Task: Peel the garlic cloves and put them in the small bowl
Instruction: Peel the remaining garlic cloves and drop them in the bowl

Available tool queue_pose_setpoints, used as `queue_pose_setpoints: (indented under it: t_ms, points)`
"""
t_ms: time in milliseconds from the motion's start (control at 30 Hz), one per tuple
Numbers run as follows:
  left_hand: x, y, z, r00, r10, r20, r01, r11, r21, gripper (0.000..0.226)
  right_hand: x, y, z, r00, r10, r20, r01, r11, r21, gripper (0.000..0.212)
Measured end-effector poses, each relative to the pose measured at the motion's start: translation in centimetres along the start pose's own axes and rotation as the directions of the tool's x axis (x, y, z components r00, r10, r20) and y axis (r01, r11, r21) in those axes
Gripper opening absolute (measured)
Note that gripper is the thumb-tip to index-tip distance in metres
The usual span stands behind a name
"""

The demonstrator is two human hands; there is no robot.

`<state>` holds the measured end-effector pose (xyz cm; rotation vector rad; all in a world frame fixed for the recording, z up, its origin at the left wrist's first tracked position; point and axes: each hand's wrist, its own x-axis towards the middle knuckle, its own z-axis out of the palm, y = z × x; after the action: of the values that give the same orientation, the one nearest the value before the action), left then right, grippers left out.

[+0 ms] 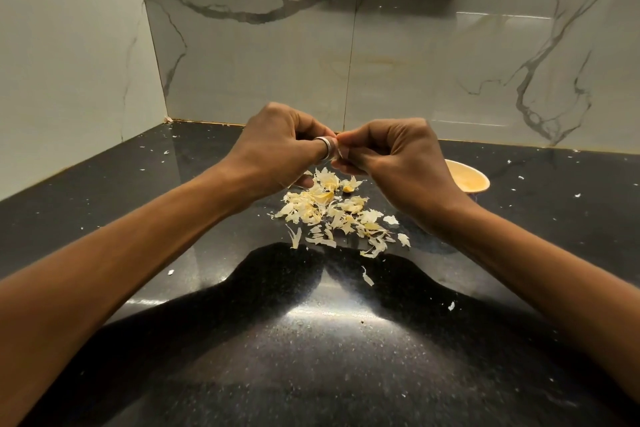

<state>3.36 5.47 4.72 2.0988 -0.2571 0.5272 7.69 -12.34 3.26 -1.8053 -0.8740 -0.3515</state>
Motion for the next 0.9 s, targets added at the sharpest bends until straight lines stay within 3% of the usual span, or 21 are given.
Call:
queue_pose_setpoints:
  t_ms: [400,533,900]
  points:
    - [-0.3,0.0,0.3,0.996,-0.086,0.027,0.087,0.996,-0.033,0.013,-0.2,-0.1,0.3,0.997,-0.078,0.016,0.079,0.990,-0.117,0.019]
    - [-0.2,0.2,0.1,0.988,-0.147,0.044,0.150,0.985,-0.082,0.016,-0.2,-0.2,0.4,1.000,-0.024,0.013,0.024,0.999,-0.021,0.016]
    - [0.3,0.1,-0.6,0.974,-0.223,0.028,0.223,0.975,0.011,0.028,0.4,-0.1,-1.1,0.982,0.175,-0.065,-0.148,0.942,0.301,0.016]
